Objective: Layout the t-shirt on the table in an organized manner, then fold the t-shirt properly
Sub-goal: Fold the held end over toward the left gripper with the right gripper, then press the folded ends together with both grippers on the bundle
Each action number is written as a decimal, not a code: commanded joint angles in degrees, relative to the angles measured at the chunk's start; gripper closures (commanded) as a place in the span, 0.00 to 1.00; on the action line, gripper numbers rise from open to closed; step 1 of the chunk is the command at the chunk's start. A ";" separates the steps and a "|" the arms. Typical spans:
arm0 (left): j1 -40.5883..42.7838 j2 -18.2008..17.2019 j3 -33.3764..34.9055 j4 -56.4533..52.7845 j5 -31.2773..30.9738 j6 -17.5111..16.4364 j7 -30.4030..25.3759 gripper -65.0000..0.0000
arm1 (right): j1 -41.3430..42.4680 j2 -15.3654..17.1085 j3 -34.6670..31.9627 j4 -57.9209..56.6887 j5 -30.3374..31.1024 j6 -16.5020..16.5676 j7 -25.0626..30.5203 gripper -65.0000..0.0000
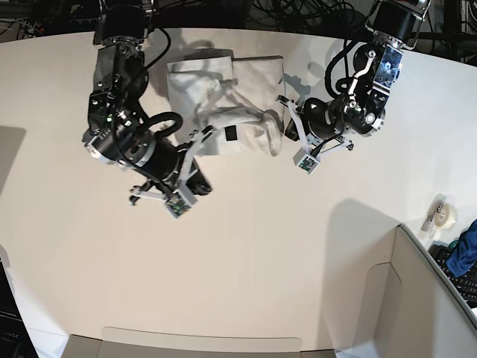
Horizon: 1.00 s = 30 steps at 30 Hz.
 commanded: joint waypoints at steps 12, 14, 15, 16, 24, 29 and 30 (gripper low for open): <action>-0.21 0.74 -0.05 -1.39 0.86 0.30 1.61 1.00 | -6.94 7.70 -6.99 4.36 1.43 -6.71 1.43 1.00; -0.30 0.83 -0.05 -2.45 0.86 0.30 1.61 1.00 | -7.38 8.23 -9.45 4.53 1.43 -6.80 1.34 1.00; -0.39 0.83 -0.05 -2.89 0.86 0.30 1.61 1.00 | -7.55 8.67 -10.77 4.53 1.43 -6.80 1.26 1.00; -0.47 0.83 -0.05 -3.33 0.86 0.30 1.52 1.00 | -7.90 9.20 -12.00 4.53 1.43 -6.80 0.73 1.00; -0.56 0.83 -0.05 -3.86 0.86 0.30 1.44 1.00 | -7.81 9.29 -21.67 4.62 1.78 -6.54 -3.23 1.00; -0.56 0.83 -0.05 -3.86 0.86 0.30 1.44 1.00 | -6.06 7.88 -29.23 4.53 3.01 -6.45 -3.23 1.00; -0.56 0.83 -0.05 -3.86 0.86 0.30 1.44 1.00 | -5.53 7.53 -30.37 4.53 3.98 -6.45 -3.23 1.00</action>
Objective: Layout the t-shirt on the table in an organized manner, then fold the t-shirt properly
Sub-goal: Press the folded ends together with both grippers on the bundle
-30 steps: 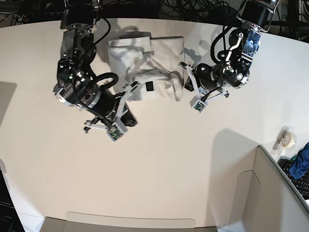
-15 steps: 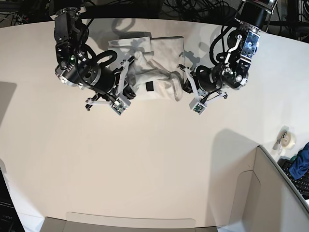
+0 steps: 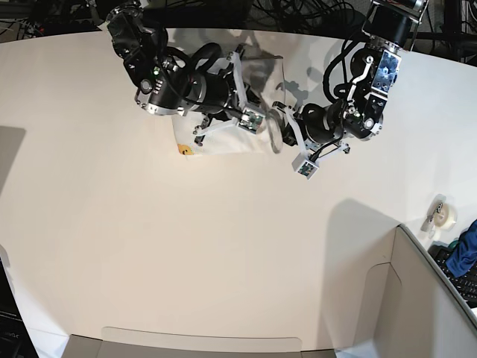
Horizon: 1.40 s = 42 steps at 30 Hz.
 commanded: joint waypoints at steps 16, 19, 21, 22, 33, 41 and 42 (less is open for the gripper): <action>0.38 -0.46 -0.03 -0.80 1.95 0.52 3.05 1.00 | 3.91 -3.68 13.06 0.51 4.61 -0.18 3.47 1.00; 0.38 0.86 -0.03 -0.88 1.95 0.52 3.23 1.00 | 2.94 -2.01 14.12 -0.02 4.52 -0.97 3.30 1.00; 0.38 0.86 -0.03 -1.59 1.95 0.52 3.23 1.00 | 2.68 -0.52 14.12 -0.11 4.52 -4.13 3.30 1.00; 0.38 0.94 -0.03 -2.03 1.95 0.52 3.14 1.00 | 2.41 0.19 14.03 -0.19 4.17 -6.42 3.30 1.00; 0.29 0.94 -0.03 -2.82 1.95 0.61 2.79 1.00 | 1.18 5.64 2.51 0.07 2.67 -9.50 0.40 1.00; -1.29 0.94 -0.03 -4.66 1.95 0.61 2.79 1.00 | 3.38 3.97 -6.28 0.07 2.59 0.61 -1.71 1.00; -1.29 0.94 -0.03 -4.84 1.95 0.61 2.79 1.00 | 3.47 3.53 -6.63 0.07 2.59 1.58 -1.71 1.00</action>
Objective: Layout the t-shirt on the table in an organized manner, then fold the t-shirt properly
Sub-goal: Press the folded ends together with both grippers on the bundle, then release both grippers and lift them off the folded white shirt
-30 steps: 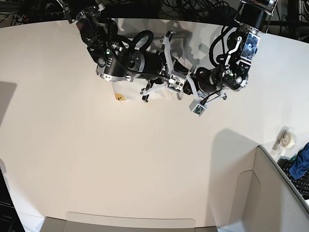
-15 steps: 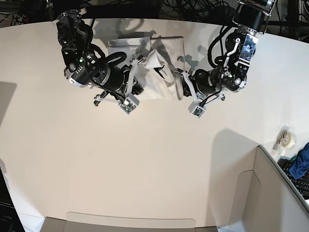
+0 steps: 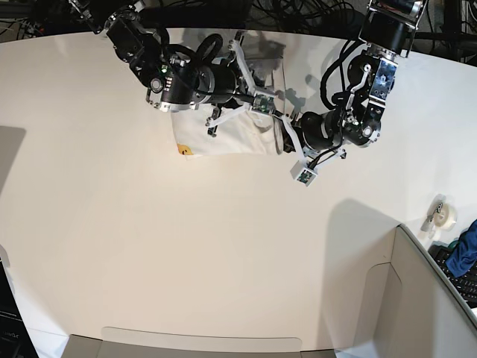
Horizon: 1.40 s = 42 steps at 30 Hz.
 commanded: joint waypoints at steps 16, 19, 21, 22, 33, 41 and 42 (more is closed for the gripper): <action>2.30 -1.00 -15.77 6.55 3.29 0.96 4.56 1.00 | 2.89 -6.65 9.82 0.79 -30.85 0.53 4.71 1.00; 5.55 -3.47 -15.95 9.80 3.29 0.96 4.56 1.00 | 4.30 -6.91 10.17 -0.62 -41.40 0.53 6.38 1.00; 7.75 -5.14 -15.86 12.70 3.29 0.78 4.56 1.00 | 5.70 -7.00 10.43 -3.43 -46.59 0.53 7.88 1.00; 8.98 -6.28 -15.59 14.28 3.29 0.69 4.56 1.00 | 6.40 -7.18 10.52 -5.45 -49.23 0.53 8.49 1.00; 22.26 -17.00 -9.44 30.28 3.20 -3.79 3.95 1.00 | 14.67 -8.23 10.61 -26.20 -56.96 0.53 19.30 1.00; 19.62 -23.16 15.09 30.55 11.11 -5.29 1.84 1.00 | 18.10 -8.85 10.61 -28.84 -56.96 0.53 19.66 1.00; 19.00 -23.16 17.37 30.55 12.52 -5.29 1.93 1.00 | 18.19 -8.85 10.61 -28.92 -56.96 0.53 19.66 1.00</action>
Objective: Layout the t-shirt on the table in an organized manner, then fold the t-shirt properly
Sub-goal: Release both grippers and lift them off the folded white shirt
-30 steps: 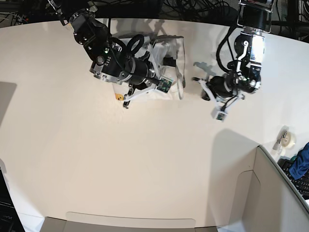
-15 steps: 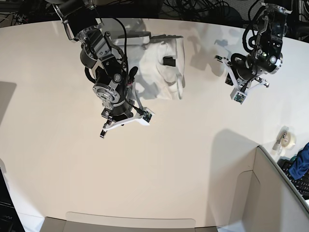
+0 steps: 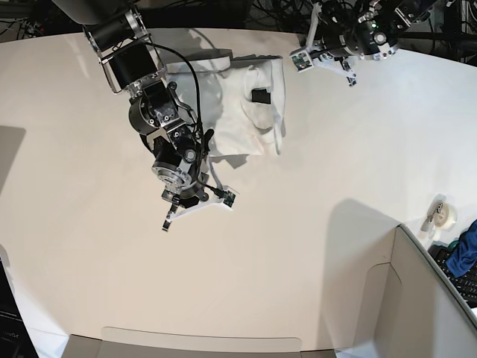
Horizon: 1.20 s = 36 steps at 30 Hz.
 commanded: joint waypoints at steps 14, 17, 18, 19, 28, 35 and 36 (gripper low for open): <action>-7.09 3.47 8.04 1.55 4.04 0.09 -0.26 1.00 | -0.65 -0.08 -0.19 2.47 -0.46 0.18 0.20 1.00; -8.23 3.82 8.04 1.55 4.04 0.09 -0.17 1.00 | -1.61 -0.08 -0.19 2.47 -0.46 0.18 0.47 1.00; -8.58 3.99 8.04 1.55 4.04 0.09 -0.17 1.00 | -1.70 -0.17 -0.28 2.47 -0.46 0.18 0.47 1.00; -9.02 4.87 8.04 1.55 4.04 0.09 -0.17 1.00 | -1.88 -0.17 -0.28 2.38 -0.46 0.18 0.38 1.00; -10.08 7.77 8.13 0.93 4.04 0.09 0.09 1.00 | -4.08 0.10 -0.19 2.38 -0.46 0.18 0.11 1.00; -15.00 9.80 7.95 -0.21 4.12 0.09 5.90 1.00 | -7.24 1.77 -0.02 3.88 -0.55 0.18 0.03 1.00; -15.79 9.88 7.95 -0.39 4.12 0.09 6.42 1.00 | -7.86 1.85 0.07 4.93 -0.73 0.18 -0.59 1.00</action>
